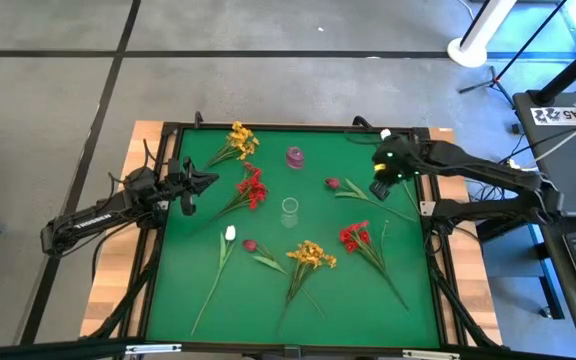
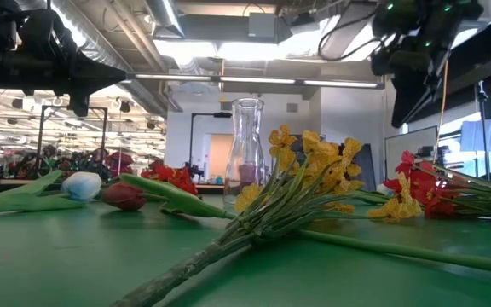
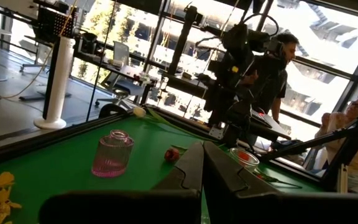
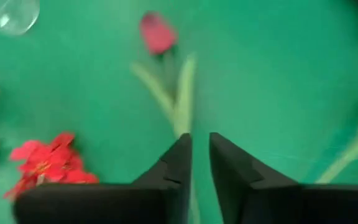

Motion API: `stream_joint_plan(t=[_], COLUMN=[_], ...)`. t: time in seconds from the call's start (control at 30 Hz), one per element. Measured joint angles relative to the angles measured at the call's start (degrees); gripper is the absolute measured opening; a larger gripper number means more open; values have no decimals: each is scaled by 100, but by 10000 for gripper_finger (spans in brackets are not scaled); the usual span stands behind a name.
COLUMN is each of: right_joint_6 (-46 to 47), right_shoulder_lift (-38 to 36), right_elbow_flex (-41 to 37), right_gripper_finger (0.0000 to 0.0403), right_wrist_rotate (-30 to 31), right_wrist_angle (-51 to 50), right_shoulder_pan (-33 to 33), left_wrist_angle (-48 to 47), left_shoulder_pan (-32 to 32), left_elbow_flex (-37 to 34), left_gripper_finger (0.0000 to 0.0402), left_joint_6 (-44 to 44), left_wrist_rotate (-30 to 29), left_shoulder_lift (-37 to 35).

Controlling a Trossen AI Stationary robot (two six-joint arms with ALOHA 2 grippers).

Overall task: Sort flowers into vase by color
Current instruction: Put the top red tulip into the purple vase

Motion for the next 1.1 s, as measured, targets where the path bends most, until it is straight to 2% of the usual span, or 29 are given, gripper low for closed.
stream_joint_plan(t=[0.2, 0.33, 0.6, 1.1], right_joint_6=[-365, -424, -1125, -774], right_shoulder_lift=[676, 1050, 1339, 1334], right_elbow_flex=[-2, -37, -841, -2068], right_gripper_finger=[152, 179, 174, 170], right_wrist_rotate=[83, 77, -190, -328], right_wrist_angle=[57, 328, 1477, 2824], right_shoulder_pan=[-4, -4, 0, -4], left_wrist_angle=[0, 2, 2, 2], left_shoulder_pan=[0, 2, 2, 1], left_elbow_flex=[-2, -2, -2, -2], left_gripper_finger=[0, 0, 0, 0], left_joint_6=[0, 0, 0, 0], left_wrist_rotate=[0, 0, -2, -1], left_shoulder_lift=[0, -2, -2, 0])
